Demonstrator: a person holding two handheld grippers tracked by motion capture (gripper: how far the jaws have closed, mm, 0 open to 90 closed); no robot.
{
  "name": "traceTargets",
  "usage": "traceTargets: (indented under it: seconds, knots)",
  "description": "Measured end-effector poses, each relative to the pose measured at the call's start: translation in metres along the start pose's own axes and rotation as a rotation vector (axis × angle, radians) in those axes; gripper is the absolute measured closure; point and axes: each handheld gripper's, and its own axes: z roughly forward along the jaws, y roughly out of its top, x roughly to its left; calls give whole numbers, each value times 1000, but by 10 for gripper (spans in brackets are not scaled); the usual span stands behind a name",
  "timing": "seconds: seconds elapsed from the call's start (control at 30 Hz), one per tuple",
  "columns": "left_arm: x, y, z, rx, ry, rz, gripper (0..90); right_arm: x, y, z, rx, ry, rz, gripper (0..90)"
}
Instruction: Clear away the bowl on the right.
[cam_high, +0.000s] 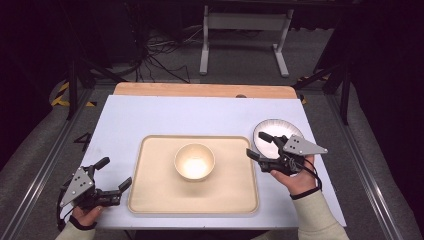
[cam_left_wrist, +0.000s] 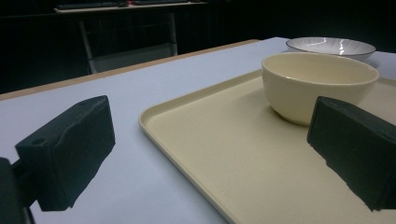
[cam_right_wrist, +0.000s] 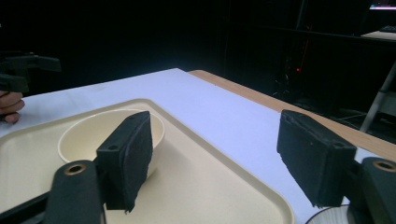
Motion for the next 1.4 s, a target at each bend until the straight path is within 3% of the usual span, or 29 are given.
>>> traceTargets:
  seconds: [0.43,0.73,1.13,1.4]
  knots:
    - [0,0,0,-2,-2,0,15,0,-30,-5,-43,-3,6,222]
    - [0,0,0,-4,-3,-1,15,0,-46,-5,-27,-33,17,220]
    - [0,0,0,-6,-7,-6,15,6,-65,-5,-11,-36,46,200]
    - [1,0,-1,-4,-6,-5,15,9,-75,-7,-6,-40,28,165]
